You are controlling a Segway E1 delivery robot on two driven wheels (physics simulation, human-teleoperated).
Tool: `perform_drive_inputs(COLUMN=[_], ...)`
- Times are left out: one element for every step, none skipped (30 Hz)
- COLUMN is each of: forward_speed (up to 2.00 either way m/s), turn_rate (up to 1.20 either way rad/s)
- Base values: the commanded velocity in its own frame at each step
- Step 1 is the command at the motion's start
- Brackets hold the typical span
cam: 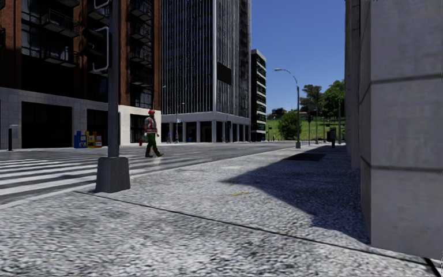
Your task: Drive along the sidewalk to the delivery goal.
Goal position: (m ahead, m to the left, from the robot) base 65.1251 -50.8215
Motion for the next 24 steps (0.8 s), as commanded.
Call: perform_drive_inputs(forward_speed=[2.00, 2.00, 2.00, 2.00, 2.00, 2.00, 2.00, 2.00, 2.00, 2.00, 2.00, 2.00, 2.00, 2.00, 2.00, 2.00, 2.00, 2.00, 2.00, 2.00, 2.00, 2.00, 2.00, 2.00], turn_rate=[0.00, 0.00, 0.00, -0.01, -0.01, -0.07, -0.10, -0.16, -0.16, -0.22, -0.25, -0.27, -0.27, -0.28, -0.28, -0.30, -0.30, -0.36, -0.38, -0.40, -0.40, -0.40, -0.40, -0.40])
